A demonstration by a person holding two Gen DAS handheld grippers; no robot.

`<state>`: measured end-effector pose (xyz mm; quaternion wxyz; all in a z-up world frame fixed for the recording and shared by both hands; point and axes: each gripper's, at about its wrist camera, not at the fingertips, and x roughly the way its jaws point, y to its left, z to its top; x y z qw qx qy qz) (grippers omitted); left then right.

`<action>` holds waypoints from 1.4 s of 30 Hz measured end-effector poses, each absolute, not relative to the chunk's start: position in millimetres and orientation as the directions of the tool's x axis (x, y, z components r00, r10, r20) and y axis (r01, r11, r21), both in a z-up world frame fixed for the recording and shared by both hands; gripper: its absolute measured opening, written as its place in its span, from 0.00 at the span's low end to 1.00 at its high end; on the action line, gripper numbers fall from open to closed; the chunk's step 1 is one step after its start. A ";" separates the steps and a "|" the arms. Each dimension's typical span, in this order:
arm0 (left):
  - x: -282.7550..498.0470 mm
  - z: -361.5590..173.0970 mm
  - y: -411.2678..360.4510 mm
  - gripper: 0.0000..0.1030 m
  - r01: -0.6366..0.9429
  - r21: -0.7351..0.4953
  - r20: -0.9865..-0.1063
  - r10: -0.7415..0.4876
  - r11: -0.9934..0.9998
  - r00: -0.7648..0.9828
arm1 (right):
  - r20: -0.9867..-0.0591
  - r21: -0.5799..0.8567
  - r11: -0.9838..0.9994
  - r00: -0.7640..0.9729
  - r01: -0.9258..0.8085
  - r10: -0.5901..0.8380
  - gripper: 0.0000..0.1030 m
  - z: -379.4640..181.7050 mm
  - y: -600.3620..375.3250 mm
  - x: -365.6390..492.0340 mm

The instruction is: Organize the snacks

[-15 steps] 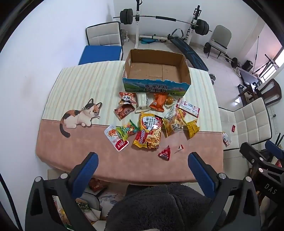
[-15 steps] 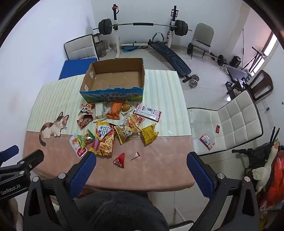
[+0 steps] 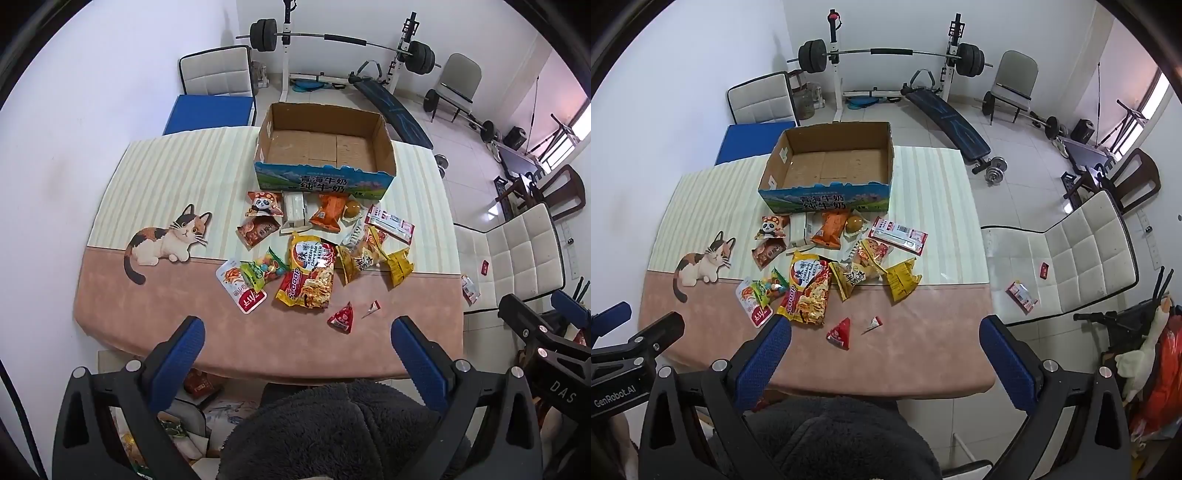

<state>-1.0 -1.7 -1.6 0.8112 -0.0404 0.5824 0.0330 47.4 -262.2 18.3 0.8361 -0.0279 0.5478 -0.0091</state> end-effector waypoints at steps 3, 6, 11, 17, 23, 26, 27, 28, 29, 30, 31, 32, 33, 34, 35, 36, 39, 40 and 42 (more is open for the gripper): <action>-0.6 -2.2 -1.9 1.00 -0.100 -0.029 -0.947 0.005 0.995 0.320 | -0.916 -0.056 0.998 0.398 -0.013 -0.047 1.00 18.8 -263.2 47.6; -0.7 -2.3 -1.5 1.00 -0.101 -0.030 -0.947 0.004 0.994 0.320 | -0.916 -0.053 0.998 0.399 -0.015 -0.043 1.00 20.0 -264.0 47.2; 0.6 -1.8 -2.1 1.00 -0.099 -0.031 -0.947 0.003 0.995 0.322 | -0.914 -0.058 0.998 0.404 -0.021 -0.044 1.00 21.1 -263.4 44.6; 1.6 1.5 -2.4 1.00 -0.100 -0.034 -0.947 0.000 0.994 0.322 | -0.914 -0.058 0.998 0.404 -0.018 -0.046 1.00 23.6 -261.2 43.6; -5.2 4.6 -4.3 1.00 -0.102 -0.036 -0.945 -0.001 0.994 0.327 | -0.913 -0.057 0.998 0.407 -0.018 -0.045 1.00 22.0 -263.5 42.5; -7.2 3.8 -5.9 1.00 -0.103 -0.036 -0.944 0.000 0.994 0.330 | -0.912 -0.057 0.998 0.408 -0.017 -0.045 1.00 21.5 -263.9 41.9; -7.3 3.8 -5.9 1.00 -0.102 -0.036 -0.944 0.000 0.994 0.330 | -0.911 -0.057 0.998 0.409 -0.017 -0.045 1.00 21.5 -263.9 42.0; -7.4 3.9 -5.9 1.00 -0.102 -0.036 -0.944 0.000 0.994 0.330 | -0.911 -0.057 0.998 0.409 -0.017 -0.045 1.00 21.5 -263.9 42.3; -7.4 3.9 -5.9 1.00 -0.103 -0.036 -0.944 0.000 0.994 0.330 | -0.912 -0.056 0.998 0.408 -0.017 -0.044 1.00 21.3 -263.9 42.6; -7.5 3.9 -6.1 1.00 -0.103 -0.035 -0.944 0.001 0.994 0.330 | -0.912 -0.055 0.998 0.409 -0.017 -0.043 1.00 21.5 -264.0 42.2; -7.5 3.9 -6.2 1.00 -0.102 -0.034 -0.944 0.001 0.994 0.331 | -0.912 -0.055 0.998 0.409 -0.017 -0.043 1.00 21.4 -263.8 42.1; -8.1 3.8 -7.0 1.00 -0.102 -0.033 -0.943 0.002 0.994 0.331 | -0.912 -0.053 0.998 0.408 -0.016 -0.042 1.00 21.5 -263.4 42.2; -8.6 3.8 -7.5 1.00 -0.102 -0.033 -0.943 0.003 0.994 0.333 | -0.912 -0.051 0.999 0.408 -0.016 -0.040 1.00 21.7 -263.1 42.5; -8.7 4.0 -7.6 1.00 -0.102 -0.033 -0.943 0.003 0.994 0.333 | -0.913 -0.050 0.999 0.406 -0.016 -0.039 1.00 21.7 -262.9 43.0; -8.5 4.1 -7.7 1.00 -0.102 -0.033 -0.943 0.003 0.994 0.333 | -0.913 -0.048 0.999 0.405 -0.016 -0.038 1.00 21.7 -262.5 43.0; -8.4 4.1 -7.6 1.00 -0.102 -0.032 -0.943 0.004 0.994 0.333 | -0.913 -0.047 0.999 0.406 -0.016 -0.037 1.00 22.0 -262.6 42.8; -7.1 5.0 -4.8 1.00 -0.106 -0.039 -0.943 -0.001 0.994 0.333 | -0.912 -0.046 0.999 0.408 -0.016 -0.036 1.00 22.7 -261.1 43.6; -7.0 5.1 -4.6 1.00 -0.105 -0.037 -0.943 0.000 0.994 0.333 | -0.912 -0.046 0.999 0.408 -0.016 -0.036 1.00 23.5 -261.6 43.4; -6.8 5.1 -4.1 1.00 -0.107 -0.040 -0.942 -0.002 0.993 0.334 | -0.912 -0.046 0.999 0.409 -0.015 -0.036 1.00 23.8 -262.0 43.1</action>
